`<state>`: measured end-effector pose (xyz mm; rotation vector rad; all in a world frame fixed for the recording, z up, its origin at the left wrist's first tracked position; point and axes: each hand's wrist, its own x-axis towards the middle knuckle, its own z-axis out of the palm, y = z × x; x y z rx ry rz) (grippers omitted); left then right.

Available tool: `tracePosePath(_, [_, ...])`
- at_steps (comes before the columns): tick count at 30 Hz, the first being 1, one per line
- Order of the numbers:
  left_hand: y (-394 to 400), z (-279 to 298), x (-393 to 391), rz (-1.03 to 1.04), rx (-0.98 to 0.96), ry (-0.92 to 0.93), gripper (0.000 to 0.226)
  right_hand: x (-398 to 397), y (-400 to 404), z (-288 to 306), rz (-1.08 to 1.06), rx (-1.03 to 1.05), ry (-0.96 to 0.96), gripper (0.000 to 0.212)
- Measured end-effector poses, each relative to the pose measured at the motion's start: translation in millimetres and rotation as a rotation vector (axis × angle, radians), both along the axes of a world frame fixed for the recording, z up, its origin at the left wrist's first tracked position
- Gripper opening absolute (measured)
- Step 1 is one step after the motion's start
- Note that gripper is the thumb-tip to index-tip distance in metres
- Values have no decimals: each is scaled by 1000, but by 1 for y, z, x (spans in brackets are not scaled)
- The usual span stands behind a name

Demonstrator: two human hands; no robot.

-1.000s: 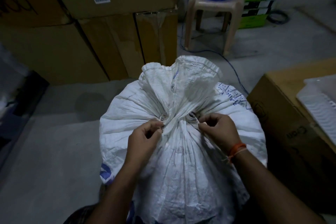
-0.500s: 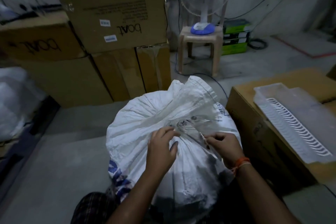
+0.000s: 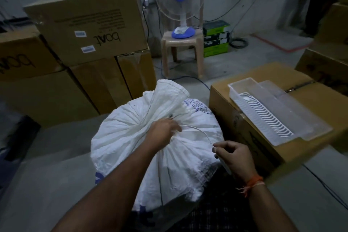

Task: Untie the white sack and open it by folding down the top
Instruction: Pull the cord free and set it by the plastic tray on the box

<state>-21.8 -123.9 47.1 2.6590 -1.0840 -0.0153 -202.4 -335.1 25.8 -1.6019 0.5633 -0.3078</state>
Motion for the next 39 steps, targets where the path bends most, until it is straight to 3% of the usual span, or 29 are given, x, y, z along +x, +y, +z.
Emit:
tracePosePath(5, [-1, 29, 7, -61, -18, 237, 30, 6, -3, -3, -74, -31, 1, 8])
tracePosePath(9, [0, 52, 16, -220, -19, 398, 41, 11, -9, 2, -101, -160, 40, 9])
tracePosePath(17, [-51, 74, 23, -355, -155, 115, 16, 4, -42, 55, -70, -486, 117, 7])
tracePosePath(26, [-175, 77, 24, -262, -441, 26, 17, 18, -134, 105, -259, -738, 168, 12])
tracePosePath(39, [-307, 50, 41, -160, 157, 66, 28, 50, -203, 75, -221, -858, 451, 8])
